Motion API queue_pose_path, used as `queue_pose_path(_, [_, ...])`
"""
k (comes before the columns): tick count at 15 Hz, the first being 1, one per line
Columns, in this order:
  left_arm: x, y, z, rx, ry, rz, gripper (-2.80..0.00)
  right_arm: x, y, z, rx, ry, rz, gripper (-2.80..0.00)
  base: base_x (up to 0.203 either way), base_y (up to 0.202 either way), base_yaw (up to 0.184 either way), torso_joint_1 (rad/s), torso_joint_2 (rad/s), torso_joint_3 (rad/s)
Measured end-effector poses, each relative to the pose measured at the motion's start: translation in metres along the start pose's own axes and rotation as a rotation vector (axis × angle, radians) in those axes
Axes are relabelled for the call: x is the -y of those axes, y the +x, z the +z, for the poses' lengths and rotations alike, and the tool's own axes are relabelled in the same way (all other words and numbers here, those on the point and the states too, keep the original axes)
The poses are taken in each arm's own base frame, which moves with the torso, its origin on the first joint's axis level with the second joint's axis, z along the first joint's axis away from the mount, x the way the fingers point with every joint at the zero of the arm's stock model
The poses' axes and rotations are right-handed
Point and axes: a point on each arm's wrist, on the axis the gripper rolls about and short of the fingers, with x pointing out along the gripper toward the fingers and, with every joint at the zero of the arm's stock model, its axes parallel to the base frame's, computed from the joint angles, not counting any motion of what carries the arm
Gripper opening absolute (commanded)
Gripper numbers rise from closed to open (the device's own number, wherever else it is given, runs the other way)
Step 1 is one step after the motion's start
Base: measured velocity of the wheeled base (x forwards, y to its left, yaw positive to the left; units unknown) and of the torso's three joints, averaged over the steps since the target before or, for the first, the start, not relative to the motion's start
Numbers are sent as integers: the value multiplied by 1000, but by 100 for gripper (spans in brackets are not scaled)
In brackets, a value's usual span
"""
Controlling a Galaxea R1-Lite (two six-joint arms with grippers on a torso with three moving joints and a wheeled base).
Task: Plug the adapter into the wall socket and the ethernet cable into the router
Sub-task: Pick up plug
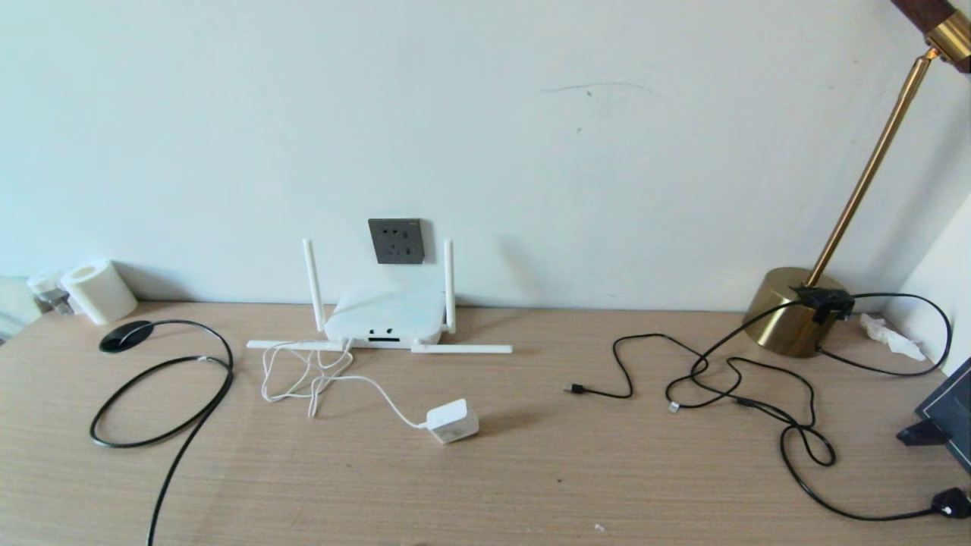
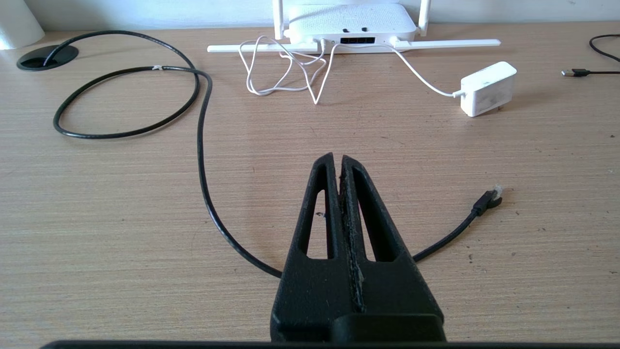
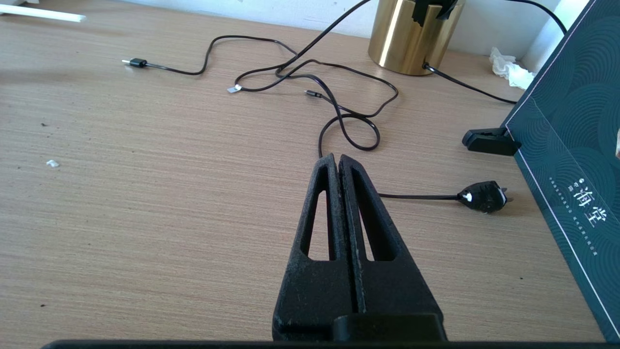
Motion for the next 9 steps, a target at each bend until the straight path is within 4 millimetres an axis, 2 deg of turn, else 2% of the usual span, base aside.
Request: queue_pose_path(9, [0, 0, 0, 0, -1, 0, -280, 0, 0, 0, 0, 0, 0, -280, 0, 0, 0, 0, 0, 0])
